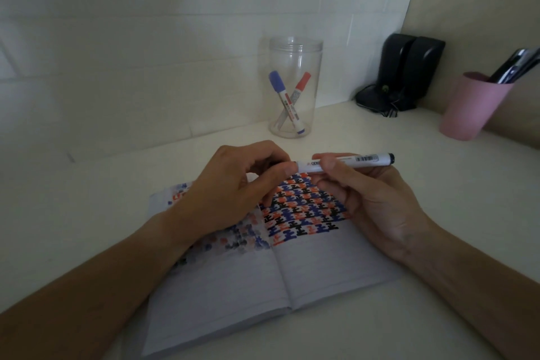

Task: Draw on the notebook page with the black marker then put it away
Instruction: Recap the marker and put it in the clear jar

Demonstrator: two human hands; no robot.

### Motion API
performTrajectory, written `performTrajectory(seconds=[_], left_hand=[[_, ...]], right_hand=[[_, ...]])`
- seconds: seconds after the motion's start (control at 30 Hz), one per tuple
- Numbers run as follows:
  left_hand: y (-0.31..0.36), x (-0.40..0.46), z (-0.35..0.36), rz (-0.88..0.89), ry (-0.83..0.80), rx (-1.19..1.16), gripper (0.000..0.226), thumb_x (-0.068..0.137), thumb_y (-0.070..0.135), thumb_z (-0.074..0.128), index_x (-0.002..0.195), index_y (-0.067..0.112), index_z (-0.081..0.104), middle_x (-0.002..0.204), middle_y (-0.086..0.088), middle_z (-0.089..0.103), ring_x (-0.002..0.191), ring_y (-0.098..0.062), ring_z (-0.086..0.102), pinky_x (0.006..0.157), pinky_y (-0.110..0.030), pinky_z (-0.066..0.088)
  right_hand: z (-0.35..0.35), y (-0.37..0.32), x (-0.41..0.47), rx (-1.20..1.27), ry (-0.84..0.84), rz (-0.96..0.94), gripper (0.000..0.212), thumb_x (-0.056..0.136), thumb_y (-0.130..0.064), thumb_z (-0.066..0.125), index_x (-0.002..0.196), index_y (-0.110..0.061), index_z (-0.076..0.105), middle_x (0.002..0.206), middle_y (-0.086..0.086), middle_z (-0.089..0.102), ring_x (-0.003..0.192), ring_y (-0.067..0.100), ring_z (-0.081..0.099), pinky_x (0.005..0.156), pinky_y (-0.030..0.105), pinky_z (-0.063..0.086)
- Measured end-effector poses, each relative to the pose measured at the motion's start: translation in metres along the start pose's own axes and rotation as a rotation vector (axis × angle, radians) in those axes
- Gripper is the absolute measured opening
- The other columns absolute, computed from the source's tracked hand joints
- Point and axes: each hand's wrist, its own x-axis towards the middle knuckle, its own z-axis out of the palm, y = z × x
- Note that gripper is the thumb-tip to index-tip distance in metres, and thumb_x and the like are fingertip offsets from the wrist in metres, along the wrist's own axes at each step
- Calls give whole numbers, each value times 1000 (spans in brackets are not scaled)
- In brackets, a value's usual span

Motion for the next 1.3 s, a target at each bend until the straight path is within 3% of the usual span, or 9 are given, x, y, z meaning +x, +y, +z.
performTrajectory(seconds=[0.13,0.23,0.43,0.53,0.7,0.8,0.93,1.1,1.3], left_hand=[[2,1,2,50,35,30,26,97,37,52,97,18,70,77,5,71,69,-12,67,66,-21,52],[3,4,5,104,59,72,31,102,36,48,99,16,71,82,5,72,71,-9,65,66,-15,47],[-2,7,16,62,102,212,40,101,43,21,80,20,46,59,18,37,49,1,44,62,-2,35],[-4,8,14,63,98,147,45,102,51,15,82,26,47,61,19,42,65,6,55,63,-3,37],[-11,13,4,39,80,158,34,107,32,30,94,18,58,75,-4,58,65,-18,52,62,-17,37],[-11,13,0,40,105,129,31,105,30,35,104,15,62,89,0,64,78,-12,56,69,-13,39],[-10,13,4,39,119,74,35,104,32,38,124,13,59,104,2,64,89,-7,57,77,-7,38],[-27,8,2,-17,29,286,41,105,43,37,141,24,43,103,9,57,79,-5,50,75,-16,40],[-31,6,-3,64,-38,479,37,102,48,32,116,26,58,101,7,64,87,-11,57,80,-34,48]], right_hand=[[2,-3,-3,12,3,19,31,72,-14,74,97,6,75,88,19,79,76,21,77,69,21,60],[3,-5,-4,10,22,14,29,74,-13,73,97,5,75,87,18,80,75,20,78,67,20,60],[9,-1,-4,-67,70,-58,23,75,-13,75,94,-2,79,93,19,80,80,24,78,72,24,61],[10,-4,-3,-124,61,-97,24,70,-19,79,89,-6,82,92,19,80,79,23,78,72,23,60],[0,-18,2,-162,23,11,37,76,-36,70,93,-6,83,92,11,80,71,18,70,63,24,56],[-8,-20,3,-375,-6,45,25,73,-24,75,93,-12,84,92,5,81,79,16,67,66,23,53],[-4,-8,1,-491,-186,37,35,79,-7,77,113,-13,77,86,14,77,69,19,68,65,23,55],[-16,-5,10,-615,6,1,17,86,-11,74,101,-15,79,67,9,67,53,15,55,51,21,46],[-10,-9,16,-445,103,60,17,89,-10,69,102,-3,78,90,21,72,87,26,62,79,37,52]])
